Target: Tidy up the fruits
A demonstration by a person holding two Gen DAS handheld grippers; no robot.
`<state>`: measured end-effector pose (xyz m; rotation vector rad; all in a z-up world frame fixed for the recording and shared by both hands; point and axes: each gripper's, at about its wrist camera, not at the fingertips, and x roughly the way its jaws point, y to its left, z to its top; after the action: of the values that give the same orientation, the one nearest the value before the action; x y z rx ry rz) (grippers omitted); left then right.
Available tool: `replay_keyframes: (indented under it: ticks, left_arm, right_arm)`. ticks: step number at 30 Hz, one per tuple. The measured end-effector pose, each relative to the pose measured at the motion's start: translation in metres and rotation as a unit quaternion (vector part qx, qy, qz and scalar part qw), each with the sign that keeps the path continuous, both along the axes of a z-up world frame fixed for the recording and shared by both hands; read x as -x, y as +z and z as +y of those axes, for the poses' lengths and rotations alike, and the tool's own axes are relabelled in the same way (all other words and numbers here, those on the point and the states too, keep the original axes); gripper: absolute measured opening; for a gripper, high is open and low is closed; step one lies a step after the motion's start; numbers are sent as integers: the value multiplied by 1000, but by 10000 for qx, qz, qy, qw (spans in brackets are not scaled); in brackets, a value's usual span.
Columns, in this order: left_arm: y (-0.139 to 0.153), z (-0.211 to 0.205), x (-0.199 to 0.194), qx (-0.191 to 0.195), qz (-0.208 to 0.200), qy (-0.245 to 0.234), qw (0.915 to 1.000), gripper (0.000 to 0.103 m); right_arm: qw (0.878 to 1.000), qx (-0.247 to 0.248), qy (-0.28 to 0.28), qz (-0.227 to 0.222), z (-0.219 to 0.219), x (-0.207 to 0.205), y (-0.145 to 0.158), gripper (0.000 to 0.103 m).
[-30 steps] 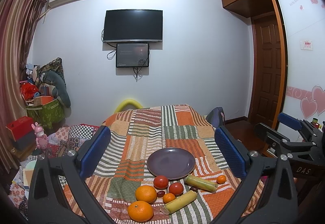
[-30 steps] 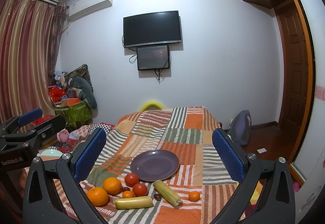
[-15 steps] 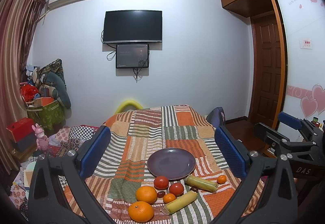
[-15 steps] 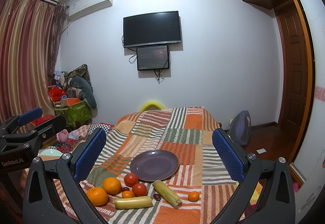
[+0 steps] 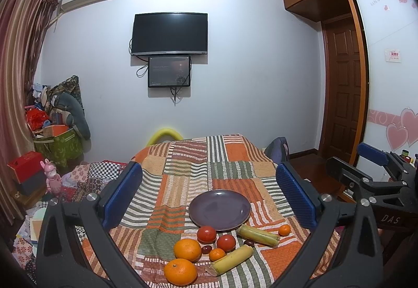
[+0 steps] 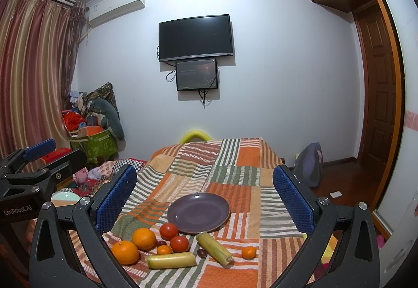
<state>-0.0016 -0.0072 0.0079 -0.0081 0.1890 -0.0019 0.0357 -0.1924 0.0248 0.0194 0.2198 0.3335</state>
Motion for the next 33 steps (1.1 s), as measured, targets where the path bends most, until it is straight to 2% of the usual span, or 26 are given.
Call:
replay_keyframes:
  ticks: [17,24,26,30,33]
  left_arm:
    - [-6,-1,-5,-51,53,14,10000,103]
    - [-15,14,-20,108,298,85,9995,103]
    - [-19,20,-26,154,403,113,9990,101]
    - [-29,32,-41,203,692,180,9972,88]
    - [-40,43,-54,259,950,216,9949,87]
  right_arm:
    - [9999,14,6,161,-1,-9,-5,103]
    - [9992,230,56,314,3,-22,-17,103]
    - [9989,294,76,369,4,-26,-20,99]
    - [9971,413,208,611,5,-39,-30,88]
    - [9949,542,269,803,6,-48,-39,80]
